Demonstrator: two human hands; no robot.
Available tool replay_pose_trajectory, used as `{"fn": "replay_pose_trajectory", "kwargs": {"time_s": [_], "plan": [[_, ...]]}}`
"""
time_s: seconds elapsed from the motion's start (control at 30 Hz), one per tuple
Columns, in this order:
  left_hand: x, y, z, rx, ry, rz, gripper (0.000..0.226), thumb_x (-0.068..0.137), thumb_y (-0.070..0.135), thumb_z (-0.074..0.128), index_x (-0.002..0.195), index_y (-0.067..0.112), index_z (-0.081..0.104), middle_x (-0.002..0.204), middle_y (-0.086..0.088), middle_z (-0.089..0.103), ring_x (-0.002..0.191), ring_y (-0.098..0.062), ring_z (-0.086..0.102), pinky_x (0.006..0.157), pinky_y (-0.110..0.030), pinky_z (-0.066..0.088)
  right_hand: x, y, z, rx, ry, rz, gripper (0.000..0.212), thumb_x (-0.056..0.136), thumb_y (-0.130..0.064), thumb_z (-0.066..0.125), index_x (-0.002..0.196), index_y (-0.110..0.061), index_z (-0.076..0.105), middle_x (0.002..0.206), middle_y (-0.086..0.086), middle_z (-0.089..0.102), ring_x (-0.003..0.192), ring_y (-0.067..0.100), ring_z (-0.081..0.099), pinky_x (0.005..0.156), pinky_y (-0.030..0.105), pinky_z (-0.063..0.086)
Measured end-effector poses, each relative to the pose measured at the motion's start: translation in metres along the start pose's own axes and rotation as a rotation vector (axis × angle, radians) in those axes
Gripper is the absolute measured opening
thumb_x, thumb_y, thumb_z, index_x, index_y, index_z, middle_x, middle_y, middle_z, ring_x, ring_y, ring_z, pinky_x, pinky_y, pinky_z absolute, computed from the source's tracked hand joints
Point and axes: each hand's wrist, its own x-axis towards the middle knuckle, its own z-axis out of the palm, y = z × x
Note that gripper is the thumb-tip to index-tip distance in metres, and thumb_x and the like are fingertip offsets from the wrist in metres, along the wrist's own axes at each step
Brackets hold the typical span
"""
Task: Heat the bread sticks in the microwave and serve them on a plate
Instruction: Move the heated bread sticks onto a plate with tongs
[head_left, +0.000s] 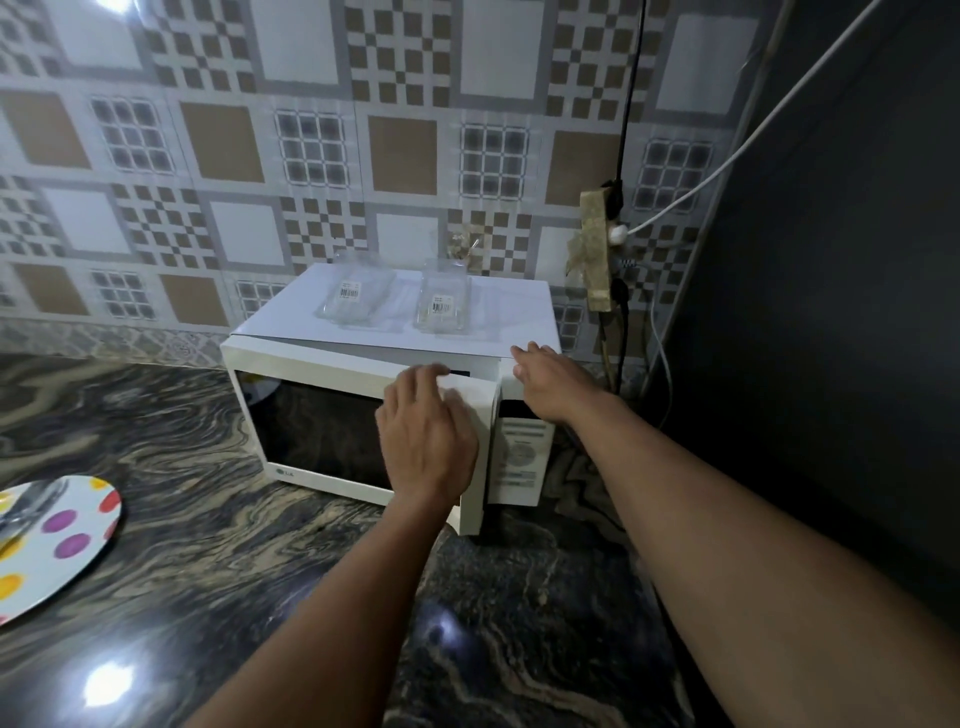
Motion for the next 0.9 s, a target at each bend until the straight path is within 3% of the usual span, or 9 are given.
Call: {"fn": "replay_pose_trajectory", "kwargs": {"time_s": [0.1, 0.2, 0.33, 0.43, 0.53, 0.6, 0.73, 0.9], "plan": [[0.009, 0.004, 0.002, 0.106, -0.32, 0.05, 0.048, 0.106, 0.042, 0.023, 0.147, 0.029, 0.045, 0.157, 0.0, 0.039, 0.15, -0.021, 0.023, 0.12, -0.047, 0.02, 0.004, -0.001, -0.005, -0.006, 0.017, 0.01, 0.041, 0.106, -0.016, 0.031, 0.143, -0.005, 0.043, 0.15, 0.018, 0.041, 0.137, 0.035, 0.038, 0.11, 0.046, 0.034], [0.006, -0.003, -0.003, 0.162, -0.403, 0.059, 0.052, 0.106, 0.048, 0.017, 0.15, 0.035, 0.043, 0.161, 0.003, 0.034, 0.154, -0.017, 0.013, 0.122, -0.05, 0.017, 0.008, -0.006, -0.007, 0.007, 0.004, -0.003, 0.042, 0.104, -0.017, 0.031, 0.141, -0.003, 0.045, 0.149, 0.018, 0.043, 0.135, 0.035, 0.041, 0.109, 0.044, 0.035], [0.0, -0.005, -0.023, 0.111, -0.306, 0.072, 0.05, 0.106, 0.045, 0.022, 0.131, 0.034, 0.064, 0.144, 0.009, 0.056, 0.144, -0.016, 0.037, 0.114, -0.049, 0.032, 0.009, -0.02, -0.005, -0.018, -0.013, -0.035, 0.042, 0.103, -0.02, 0.035, 0.141, -0.003, 0.045, 0.147, 0.017, 0.044, 0.133, 0.035, 0.041, 0.109, 0.05, 0.033], [-0.008, -0.005, -0.048, 0.072, -0.2, 0.048, 0.037, 0.102, 0.037, 0.04, 0.107, 0.026, 0.075, 0.117, 0.008, 0.071, 0.118, -0.015, 0.06, 0.1, -0.039, 0.044, 0.014, -0.04, -0.002, -0.025, -0.01, -0.067, 0.041, 0.103, -0.021, 0.035, 0.139, -0.005, 0.046, 0.143, 0.016, 0.047, 0.129, 0.035, 0.044, 0.108, 0.05, 0.034], [-0.014, -0.007, -0.076, 0.13, -0.203, 0.013, 0.026, 0.095, 0.039, 0.053, 0.096, 0.025, 0.075, 0.098, 0.006, 0.073, 0.092, -0.017, 0.065, 0.078, -0.03, 0.047, 0.018, -0.063, 0.004, -0.016, -0.017, -0.07, 0.043, 0.101, -0.024, 0.037, 0.139, -0.007, 0.045, 0.143, 0.015, 0.047, 0.128, 0.035, 0.045, 0.107, 0.047, 0.034], [-0.019, -0.01, -0.093, 0.139, -0.222, -0.041, 0.023, 0.09, 0.041, 0.057, 0.094, 0.026, 0.074, 0.099, 0.006, 0.072, 0.093, -0.018, 0.065, 0.072, -0.028, 0.044, 0.021, -0.075, 0.007, -0.032, -0.016, -0.079, 0.044, 0.101, -0.025, 0.038, 0.141, -0.007, 0.044, 0.144, 0.014, 0.046, 0.129, 0.035, 0.044, 0.106, 0.047, 0.033], [-0.025, -0.014, -0.125, 0.148, -0.268, -0.119, 0.026, 0.087, 0.034, 0.061, 0.108, 0.023, 0.071, 0.114, 0.002, 0.07, 0.107, -0.022, 0.064, 0.086, -0.034, 0.05, 0.025, -0.092, 0.013, -0.061, -0.014, -0.099, 0.048, 0.103, -0.032, 0.035, 0.145, -0.008, 0.039, 0.148, 0.014, 0.041, 0.133, 0.035, 0.039, 0.109, 0.051, 0.03], [-0.025, -0.022, -0.153, 0.176, -0.352, -0.235, 0.057, 0.083, 0.017, 0.06, 0.14, 0.014, 0.056, 0.149, -0.009, 0.05, 0.14, -0.024, 0.043, 0.111, -0.036, 0.038, 0.033, -0.116, 0.023, -0.083, -0.002, -0.165, 0.051, 0.102, -0.037, 0.033, 0.147, -0.013, 0.036, 0.151, 0.01, 0.038, 0.135, 0.036, 0.035, 0.11, 0.057, 0.026]]}}
